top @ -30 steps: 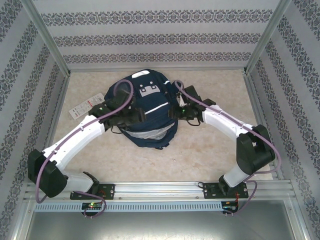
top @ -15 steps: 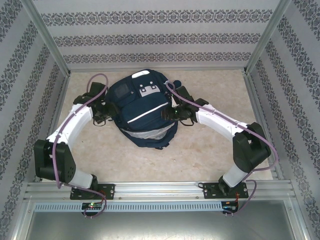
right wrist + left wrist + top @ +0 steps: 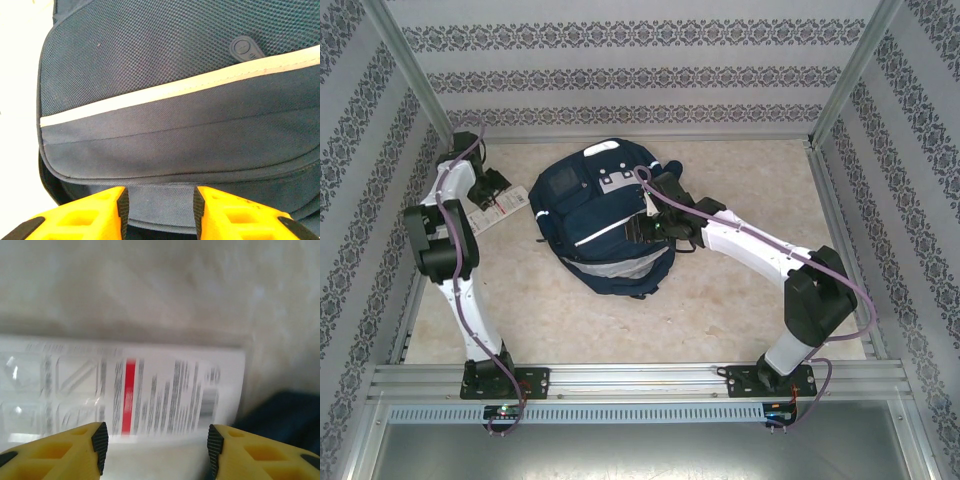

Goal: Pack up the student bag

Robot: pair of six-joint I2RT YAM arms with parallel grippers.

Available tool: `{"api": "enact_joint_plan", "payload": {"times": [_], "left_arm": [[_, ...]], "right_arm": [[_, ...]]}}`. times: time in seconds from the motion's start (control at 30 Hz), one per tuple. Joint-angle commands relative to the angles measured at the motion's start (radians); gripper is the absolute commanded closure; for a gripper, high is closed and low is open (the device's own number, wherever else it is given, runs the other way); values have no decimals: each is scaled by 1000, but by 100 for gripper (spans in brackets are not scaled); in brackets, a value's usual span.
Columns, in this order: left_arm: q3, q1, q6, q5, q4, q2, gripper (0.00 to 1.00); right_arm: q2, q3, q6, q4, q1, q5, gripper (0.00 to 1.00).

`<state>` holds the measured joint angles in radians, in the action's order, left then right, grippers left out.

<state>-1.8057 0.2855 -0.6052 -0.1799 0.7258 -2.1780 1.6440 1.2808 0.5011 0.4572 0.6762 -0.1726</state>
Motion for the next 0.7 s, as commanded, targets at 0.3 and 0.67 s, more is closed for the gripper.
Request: {"api": "enact_joint_plan", "payload": {"times": [0.3,0.67], "left_arm": [[64,65,-43,-37,110,-62,48],[832,6,-233,-65,-71,465,49]], "right_arm": [[-54,-10,10,6,35,15,58],[24,38,-46,-41,50,-88,58]]}}
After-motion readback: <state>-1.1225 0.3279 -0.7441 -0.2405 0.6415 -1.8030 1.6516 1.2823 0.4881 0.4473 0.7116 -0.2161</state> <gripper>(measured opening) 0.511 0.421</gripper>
